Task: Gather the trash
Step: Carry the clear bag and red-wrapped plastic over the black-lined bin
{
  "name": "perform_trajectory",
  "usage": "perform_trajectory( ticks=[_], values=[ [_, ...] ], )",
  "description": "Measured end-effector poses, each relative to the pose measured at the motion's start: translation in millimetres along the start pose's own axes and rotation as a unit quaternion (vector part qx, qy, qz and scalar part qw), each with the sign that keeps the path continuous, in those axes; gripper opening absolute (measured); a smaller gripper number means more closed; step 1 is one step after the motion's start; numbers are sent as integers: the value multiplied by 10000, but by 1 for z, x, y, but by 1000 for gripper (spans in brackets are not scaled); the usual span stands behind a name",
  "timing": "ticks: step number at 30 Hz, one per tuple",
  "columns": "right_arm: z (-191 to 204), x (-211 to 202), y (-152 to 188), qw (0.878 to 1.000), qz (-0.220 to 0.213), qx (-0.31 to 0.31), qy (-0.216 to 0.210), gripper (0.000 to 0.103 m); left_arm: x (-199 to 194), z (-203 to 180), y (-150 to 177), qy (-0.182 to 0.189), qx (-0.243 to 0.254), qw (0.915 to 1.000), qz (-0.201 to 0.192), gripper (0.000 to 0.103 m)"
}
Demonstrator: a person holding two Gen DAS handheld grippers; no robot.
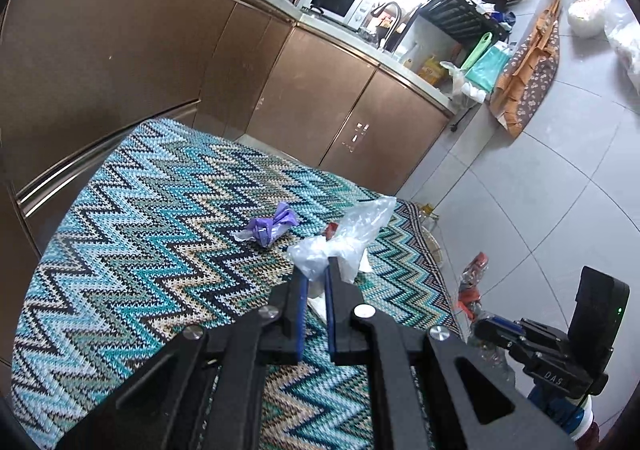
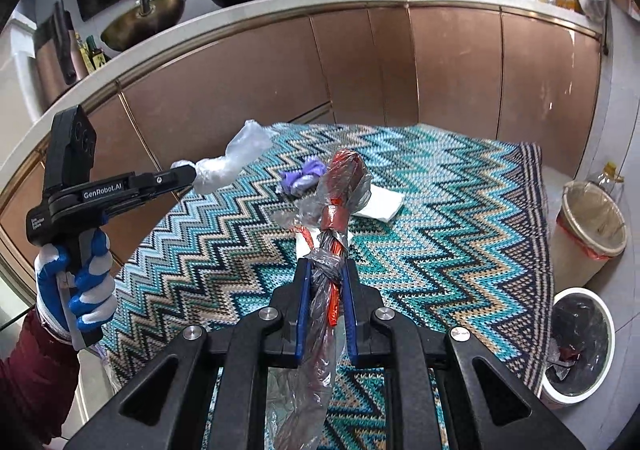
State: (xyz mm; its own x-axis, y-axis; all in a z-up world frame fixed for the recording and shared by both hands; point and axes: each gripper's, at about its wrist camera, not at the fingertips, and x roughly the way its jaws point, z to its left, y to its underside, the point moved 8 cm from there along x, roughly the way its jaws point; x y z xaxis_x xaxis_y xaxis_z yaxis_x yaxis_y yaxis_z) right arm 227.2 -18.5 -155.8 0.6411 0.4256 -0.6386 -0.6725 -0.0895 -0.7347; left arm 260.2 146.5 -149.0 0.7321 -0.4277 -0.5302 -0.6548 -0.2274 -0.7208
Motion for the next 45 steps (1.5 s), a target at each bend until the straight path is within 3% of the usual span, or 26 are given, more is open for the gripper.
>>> perform_trajectory(
  ticks=[10,20,34,45],
  values=[
    [-17,-57,0,9987,-474,163,136,15,-18,-54,5,141,344,9993,-17,7],
    [-84,-114,6,9915,-988,719,453,15,7,-137,18,427,939,9942,300,7],
    [-217,-146,28,9699,-1312,1692,1164,15,113,-269,68,840,1882,9708,1229,7],
    [-321,-107,74,9524,-843,2337,1767,15,230,-359,122,937,2490,9417,2062,7]
  ],
)
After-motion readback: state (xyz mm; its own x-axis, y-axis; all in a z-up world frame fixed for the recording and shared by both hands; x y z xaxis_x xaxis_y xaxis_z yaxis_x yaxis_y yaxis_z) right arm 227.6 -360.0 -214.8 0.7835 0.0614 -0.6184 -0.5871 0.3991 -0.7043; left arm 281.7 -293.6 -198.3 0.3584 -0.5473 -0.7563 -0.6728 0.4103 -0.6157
